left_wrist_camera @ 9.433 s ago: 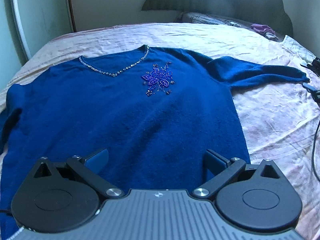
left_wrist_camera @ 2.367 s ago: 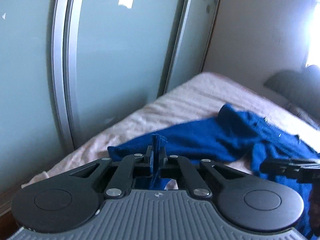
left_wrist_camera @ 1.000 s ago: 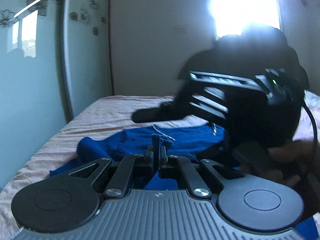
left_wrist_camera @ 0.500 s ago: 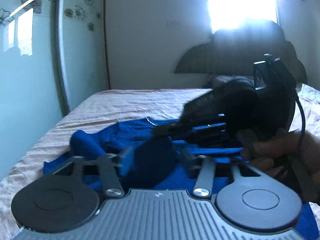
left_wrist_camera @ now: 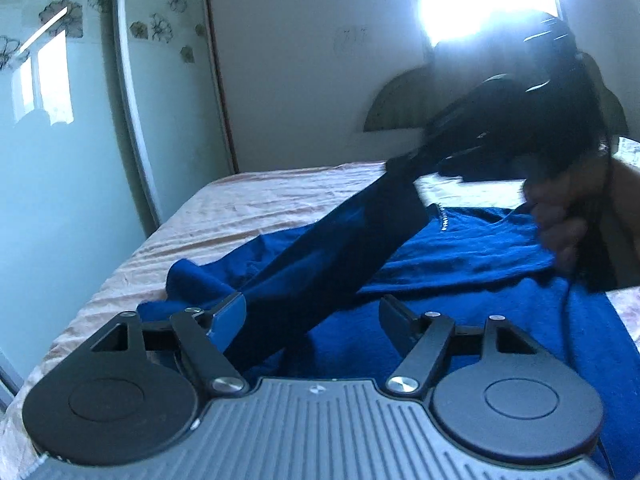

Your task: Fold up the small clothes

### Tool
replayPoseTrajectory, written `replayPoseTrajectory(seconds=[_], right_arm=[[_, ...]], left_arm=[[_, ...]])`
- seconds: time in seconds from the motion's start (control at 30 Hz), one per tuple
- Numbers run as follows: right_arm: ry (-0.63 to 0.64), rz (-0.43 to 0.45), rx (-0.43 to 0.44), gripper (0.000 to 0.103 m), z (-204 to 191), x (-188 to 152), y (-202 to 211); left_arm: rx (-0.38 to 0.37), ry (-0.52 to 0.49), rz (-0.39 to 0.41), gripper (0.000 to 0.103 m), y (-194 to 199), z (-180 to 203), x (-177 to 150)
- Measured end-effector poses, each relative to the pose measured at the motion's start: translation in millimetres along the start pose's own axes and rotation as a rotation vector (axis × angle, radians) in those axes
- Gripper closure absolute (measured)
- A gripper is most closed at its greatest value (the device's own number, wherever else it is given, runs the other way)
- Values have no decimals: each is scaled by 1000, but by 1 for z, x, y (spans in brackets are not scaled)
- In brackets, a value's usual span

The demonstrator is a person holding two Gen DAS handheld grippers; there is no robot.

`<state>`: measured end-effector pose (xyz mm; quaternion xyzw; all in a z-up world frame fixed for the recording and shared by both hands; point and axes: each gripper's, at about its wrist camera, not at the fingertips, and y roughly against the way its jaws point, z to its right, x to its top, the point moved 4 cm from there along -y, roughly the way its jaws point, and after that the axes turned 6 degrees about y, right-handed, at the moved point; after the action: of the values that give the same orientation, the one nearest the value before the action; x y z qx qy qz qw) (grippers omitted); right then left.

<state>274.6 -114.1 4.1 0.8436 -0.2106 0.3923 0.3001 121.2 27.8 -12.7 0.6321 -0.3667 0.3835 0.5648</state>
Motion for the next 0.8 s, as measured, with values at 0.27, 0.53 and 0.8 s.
replayPoseTrajectory(seconds=[0.27,0.53,0.8], right_arm=[[-60,106,-122,99,48,18,46],[-134,166,-228,99,94,14,90],[-189,169,-318,99,126,-2,112]], left_arm=[[12,17,-46,25,-8,-9,-3],[15,4,-54,19,-11,-10,-4],[22,-12,-61,17,-13,-8,-5]])
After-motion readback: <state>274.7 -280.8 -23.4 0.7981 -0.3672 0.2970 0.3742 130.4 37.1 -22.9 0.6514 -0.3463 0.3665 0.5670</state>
